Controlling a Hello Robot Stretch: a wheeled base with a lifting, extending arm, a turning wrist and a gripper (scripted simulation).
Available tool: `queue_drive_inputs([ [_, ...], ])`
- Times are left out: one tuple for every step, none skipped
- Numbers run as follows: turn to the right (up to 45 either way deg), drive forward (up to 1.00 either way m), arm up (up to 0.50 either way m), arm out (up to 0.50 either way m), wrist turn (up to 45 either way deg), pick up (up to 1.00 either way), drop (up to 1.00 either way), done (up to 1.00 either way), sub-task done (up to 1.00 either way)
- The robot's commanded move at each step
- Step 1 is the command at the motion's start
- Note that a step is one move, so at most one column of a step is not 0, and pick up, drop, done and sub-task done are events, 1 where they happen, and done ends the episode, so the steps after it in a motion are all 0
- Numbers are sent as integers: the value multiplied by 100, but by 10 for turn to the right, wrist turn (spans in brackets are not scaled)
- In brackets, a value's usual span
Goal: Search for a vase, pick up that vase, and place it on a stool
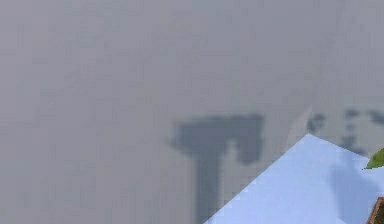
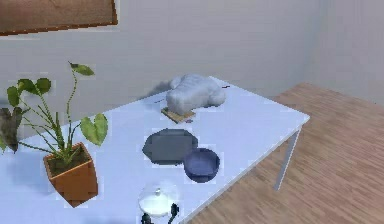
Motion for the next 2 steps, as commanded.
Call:
queue_drive_inputs([
  [0,0,10,0,0,0,0,0,0],
  [0,0,24,0,0,0,0,0,0],
])
